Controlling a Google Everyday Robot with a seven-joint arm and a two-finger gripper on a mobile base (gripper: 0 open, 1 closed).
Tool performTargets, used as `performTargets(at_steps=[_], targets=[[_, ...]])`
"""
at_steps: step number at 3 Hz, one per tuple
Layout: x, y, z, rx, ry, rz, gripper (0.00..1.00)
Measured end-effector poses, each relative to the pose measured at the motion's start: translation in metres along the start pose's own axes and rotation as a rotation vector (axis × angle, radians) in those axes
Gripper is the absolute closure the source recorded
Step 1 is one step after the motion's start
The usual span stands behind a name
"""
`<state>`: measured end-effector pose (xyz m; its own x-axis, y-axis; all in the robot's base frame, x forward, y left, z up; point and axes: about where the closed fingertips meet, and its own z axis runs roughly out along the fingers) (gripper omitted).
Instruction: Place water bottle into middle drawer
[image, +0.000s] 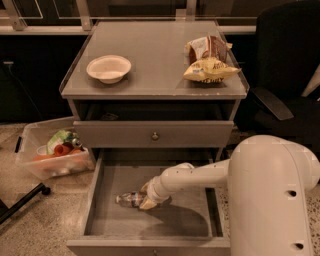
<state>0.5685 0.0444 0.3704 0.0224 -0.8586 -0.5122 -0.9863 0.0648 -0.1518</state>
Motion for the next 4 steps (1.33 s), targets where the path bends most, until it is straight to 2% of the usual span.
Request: performTargets(at_steps=[1, 3, 4], targets=[[0.003, -0.005, 0.004, -0.009, -0.027, 0.010, 0.58], [-0.004, -0.010, -0.014, 0.002, -0.076, 0.025, 0.11], [-0.004, -0.010, -0.014, 0.001, -0.076, 0.025, 0.00]])
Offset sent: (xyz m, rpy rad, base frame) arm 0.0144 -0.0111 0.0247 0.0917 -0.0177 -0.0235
